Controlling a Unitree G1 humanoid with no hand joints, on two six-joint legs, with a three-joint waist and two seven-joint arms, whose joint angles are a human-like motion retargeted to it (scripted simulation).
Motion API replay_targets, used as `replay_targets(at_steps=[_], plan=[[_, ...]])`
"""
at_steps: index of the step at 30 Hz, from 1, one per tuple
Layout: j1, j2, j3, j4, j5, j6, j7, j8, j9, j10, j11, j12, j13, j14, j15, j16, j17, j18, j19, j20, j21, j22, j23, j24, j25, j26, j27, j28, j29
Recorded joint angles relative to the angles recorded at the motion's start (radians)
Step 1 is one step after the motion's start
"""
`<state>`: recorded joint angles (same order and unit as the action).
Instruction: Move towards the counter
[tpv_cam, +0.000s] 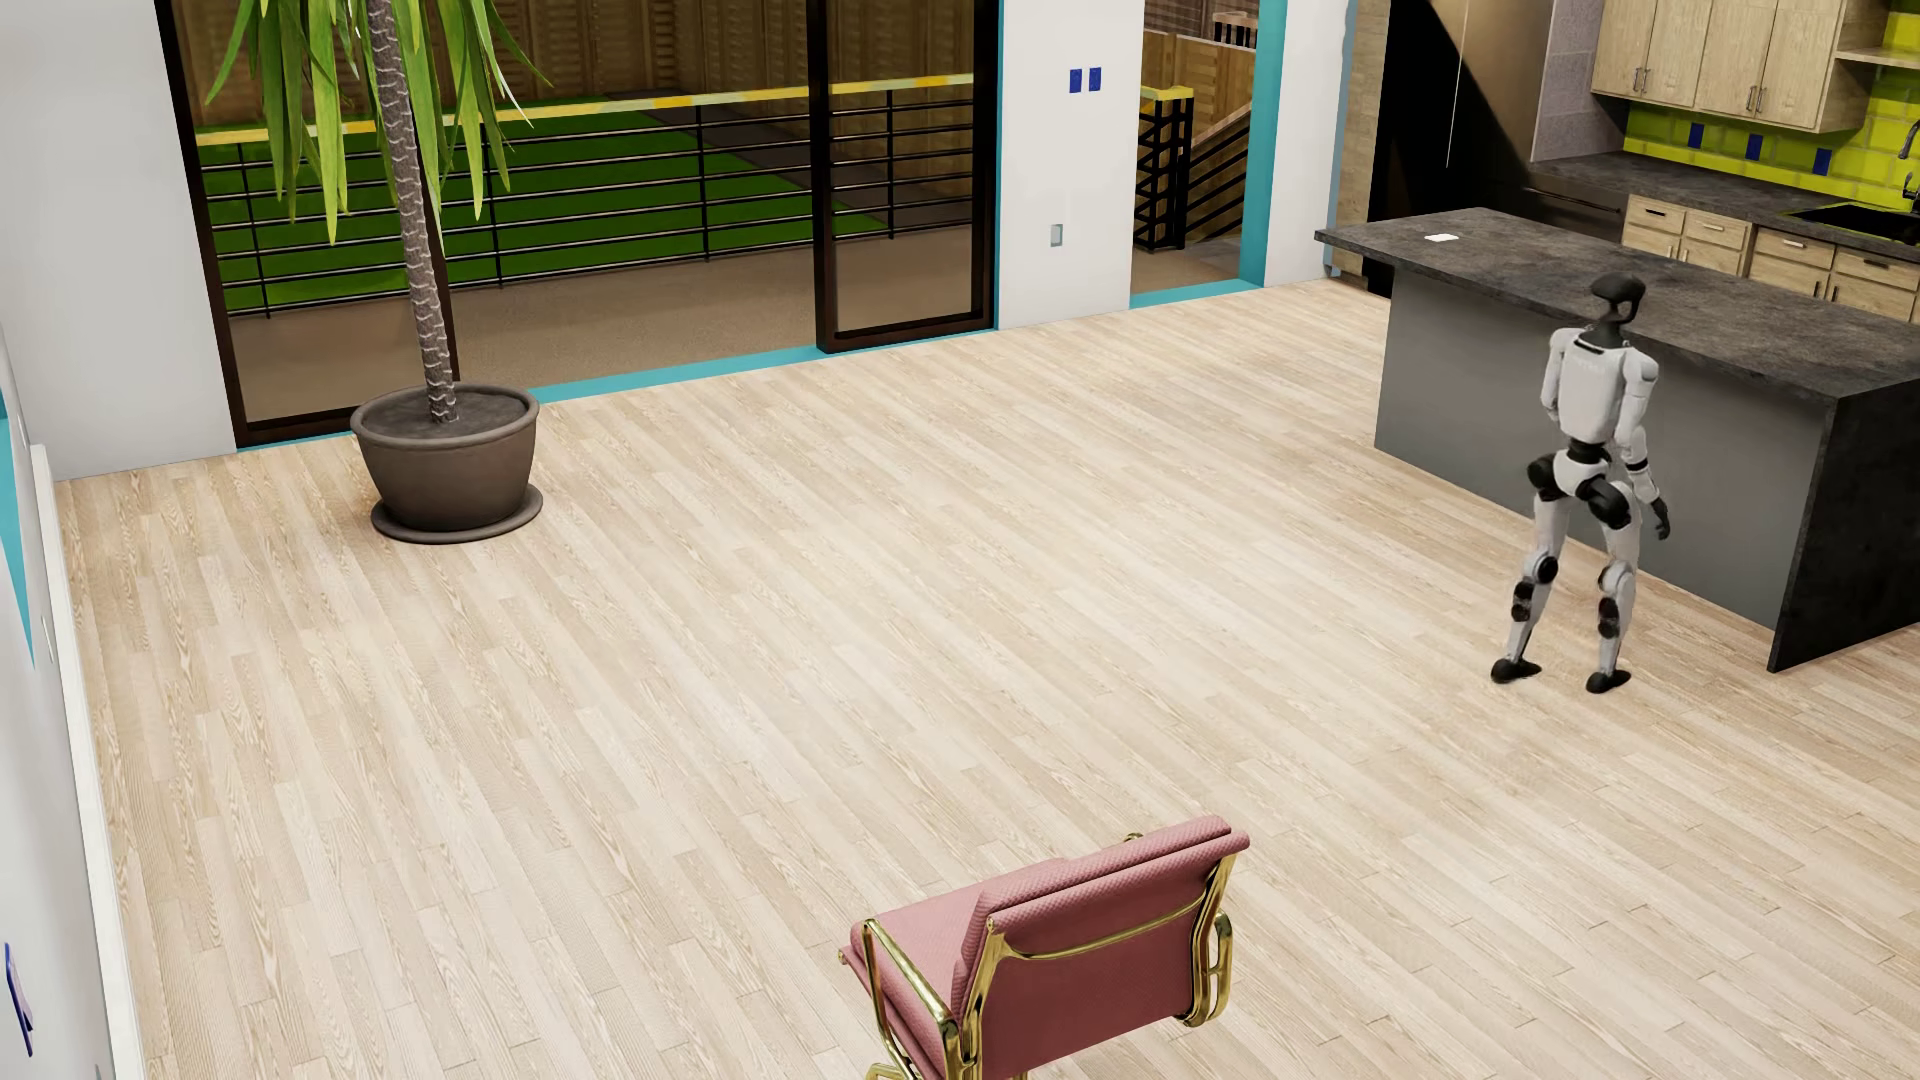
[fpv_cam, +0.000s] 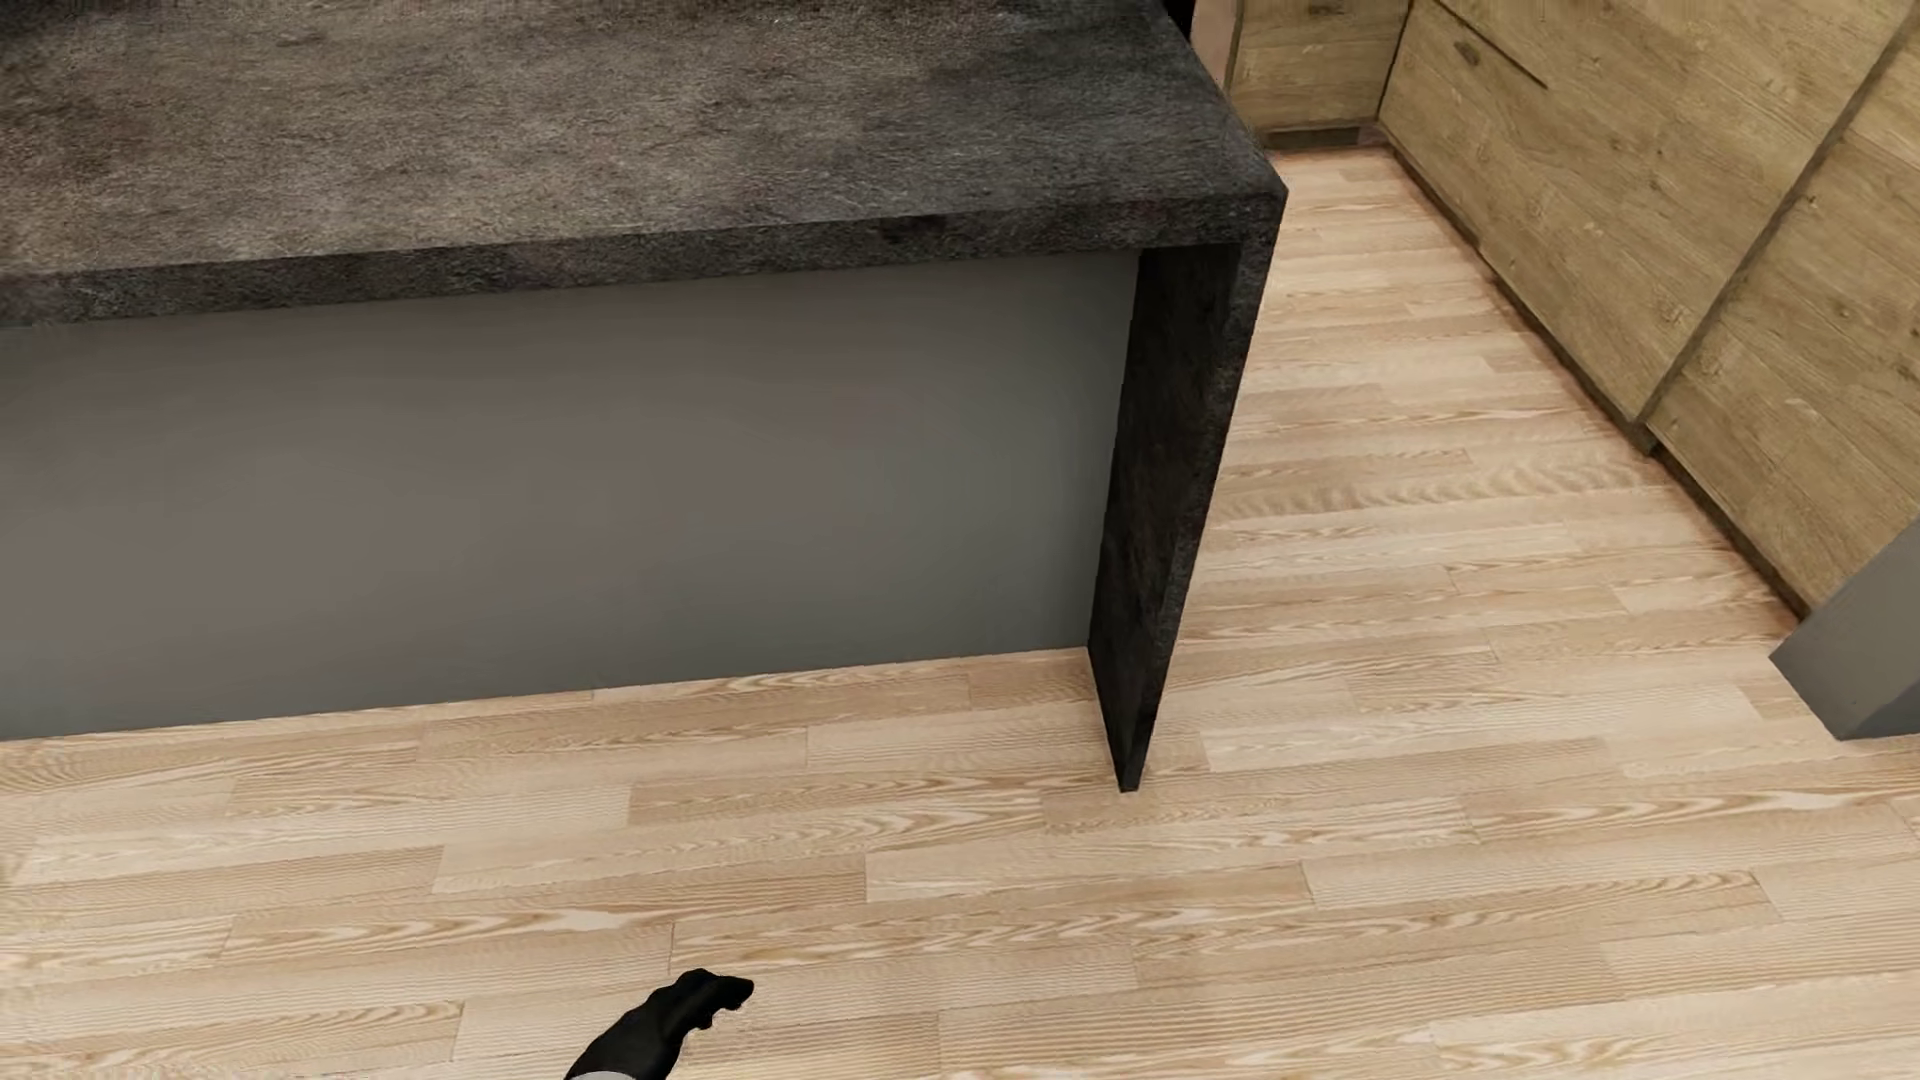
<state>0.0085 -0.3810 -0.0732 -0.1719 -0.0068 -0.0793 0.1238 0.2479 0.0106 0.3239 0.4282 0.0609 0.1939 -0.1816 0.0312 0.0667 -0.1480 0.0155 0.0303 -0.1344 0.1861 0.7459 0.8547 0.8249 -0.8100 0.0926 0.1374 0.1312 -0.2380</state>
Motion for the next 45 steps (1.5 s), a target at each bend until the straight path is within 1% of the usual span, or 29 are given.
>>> replay_targets(at_steps=[1,3,4,5,6,7,11,14,17,20,22,25,28,31,34,38,39,40,42,43,45], plan=[[0.014,0.031,0.001,0.006,-0.013,0.005,-0.024,-0.036,-0.004,-0.003,-0.028,-0.002,0.001,0.021,0.0,-0.006,0.012,-0.019,-0.016,0.006,0.0,0.016,0.014,-0.004,-0.005,0.018,0.005,0.007,0.016],[0.023,0.082,0.006,0.023,-0.023,0.017,-0.072,-0.09,-0.015,0.007,-0.085,0.009,-0.019,0.066,0.007,-0.014,0.025,-0.065,-0.035,0.018,0.021,0.04,0.04,-0.011,-0.024,0.04,0.004,0.008,0.082],[0.023,0.101,0.008,0.032,-0.021,0.023,-0.093,-0.108,-0.018,0.017,-0.104,0.023,-0.04,0.083,0.006,-0.013,0.021,-0.088,-0.042,0.015,0.044,0.042,0.044,-0.013,-0.043,0.036,-0.006,0.002,0.118],[0.025,0.117,0.008,0.04,-0.017,0.027,-0.11,-0.123,-0.02,0.027,-0.115,0.042,-0.065,0.096,0.0,-0.006,0.017,-0.108,-0.048,0.006,0.061,0.042,0.043,-0.013,-0.068,0.024,-0.019,-0.005,0.137],[0.029,0.13,0.006,0.049,-0.012,0.032,-0.12,-0.134,-0.021,0.034,-0.118,0.055,-0.087,0.103,-0.009,0.003,0.013,-0.124,-0.054,-0.009,0.069,0.048,0.028,-0.008,-0.08,0.016,-0.026,-0.014,0.138],[0.035,0.141,0.004,0.058,-0.006,0.036,-0.127,-0.143,-0.022,0.037,-0.119,0.07,-0.105,0.108,-0.019,0.009,0.012,-0.137,-0.059,-0.029,0.058,0.056,0.015,0.0,-0.076,0.022,-0.033,-0.025,0.122],[0.064,0.176,-0.003,0.086,0.018,0.053,-0.156,-0.164,-0.032,0.032,-0.123,0.093,-0.159,0.133,-0.051,0.029,0.048,-0.173,-0.072,-0.064,-0.02,0.129,-0.054,0.023,-0.002,0.074,-0.034,-0.075,0.051],[0.064,0.192,-0.006,0.099,0.032,0.062,-0.171,-0.171,-0.038,0.054,-0.125,0.088,-0.187,0.148,-0.077,0.035,0.054,-0.174,-0.076,-0.064,0.003,0.138,-0.075,0.025,0.001,0.076,-0.043,-0.074,0.042],[0.056,0.205,-0.003,0.112,0.048,0.07,-0.177,-0.173,-0.043,0.087,-0.131,0.084,-0.206,0.156,-0.095,0.031,0.047,-0.174,-0.082,-0.046,0.064,0.094,-0.046,0.004,-0.018,0.059,-0.05,-0.042,0.062],[0.046,0.21,-0.002,0.125,0.065,0.077,-0.173,-0.17,-0.046,0.12,-0.126,0.074,-0.211,0.163,-0.111,0.025,0.052,-0.175,-0.089,-0.047,0.095,0.048,0.026,-0.013,-0.038,0.045,-0.028,-0.024,0.067],[0.032,0.211,-0.003,0.133,0.076,0.081,-0.17,-0.168,-0.047,0.149,-0.125,0.063,-0.201,0.168,-0.12,0.025,0.063,-0.175,-0.094,-0.055,0.089,0.022,0.073,-0.019,-0.04,0.04,-0.011,-0.025,0.061],[0.003,0.206,-0.005,0.147,0.094,0.088,-0.164,-0.164,-0.05,0.206,-0.115,0.053,-0.172,0.176,-0.132,0.036,0.063,-0.18,-0.101,-0.057,0.09,0.0,0.117,-0.029,-0.053,0.032,-0.01,-0.025,0.064],[-0.022,0.201,-0.01,0.161,0.113,0.097,-0.162,-0.159,-0.052,0.261,-0.1,0.045,-0.144,0.189,-0.145,0.048,0.062,-0.192,-0.108,-0.056,0.088,0.012,0.123,-0.027,-0.062,0.03,0.005,-0.031,0.074],[-0.045,0.2,-0.013,0.171,0.128,0.104,-0.158,-0.152,-0.052,0.311,-0.091,0.049,-0.122,0.206,-0.154,0.059,0.055,-0.206,-0.112,-0.053,0.068,0.035,0.121,-0.022,-0.058,0.038,0.01,-0.038,0.072],[-0.074,0.195,-0.015,0.184,0.139,0.112,-0.151,-0.154,-0.053,0.363,-0.084,0.049,-0.115,0.213,-0.161,0.067,0.049,-0.222,-0.112,-0.047,0.053,0.062,0.117,-0.013,-0.06,0.048,0.013,-0.045,0.07],[-0.13,0.186,-0.014,0.207,0.145,0.123,-0.136,-0.173,-0.05,0.452,-0.077,0.048,-0.123,0.21,-0.169,0.073,0.055,-0.239,-0.105,-0.034,0.029,0.062,0.105,-0.007,-0.053,0.046,0.013,-0.049,0.064],[-0.144,0.183,-0.013,0.217,0.146,0.126,-0.125,-0.177,-0.048,0.475,-0.074,0.054,-0.124,0.198,-0.171,0.074,0.051,-0.254,-0.103,-0.029,0.028,0.051,0.107,-0.01,-0.055,0.044,0.001,-0.045,0.062],[-0.156,0.18,-0.01,0.224,0.147,0.129,-0.117,-0.179,-0.046,0.494,-0.072,0.059,-0.13,0.173,-0.172,0.073,0.05,-0.257,-0.1,-0.025,0.028,0.04,0.107,-0.012,-0.058,0.042,-0.007,-0.042,0.061],[-0.168,0.177,-0.006,0.243,0.148,0.134,-0.098,-0.179,-0.044,0.502,-0.07,0.068,-0.147,0.087,-0.173,0.07,0.051,-0.243,-0.096,-0.022,0.03,0.022,0.1,-0.014,-0.063,0.036,-0.018,-0.041,0.059],[-0.169,0.177,-0.004,0.258,0.148,0.136,-0.078,-0.178,-0.043,0.476,-0.073,0.069,-0.159,0.045,-0.172,0.063,0.053,-0.213,-0.093,-0.027,0.03,0.02,0.098,-0.012,-0.064,0.04,-0.021,-0.039,0.058],[-0.16,0.182,0.0,0.304,0.144,0.139,-0.008,-0.171,-0.044,0.374,-0.088,0.07,-0.179,-0.016,-0.165,0.057,0.053,-0.157,-0.089,-0.032,0.033,0.019,0.09,-0.011,-0.066,0.043,-0.028,-0.042,0.055]])
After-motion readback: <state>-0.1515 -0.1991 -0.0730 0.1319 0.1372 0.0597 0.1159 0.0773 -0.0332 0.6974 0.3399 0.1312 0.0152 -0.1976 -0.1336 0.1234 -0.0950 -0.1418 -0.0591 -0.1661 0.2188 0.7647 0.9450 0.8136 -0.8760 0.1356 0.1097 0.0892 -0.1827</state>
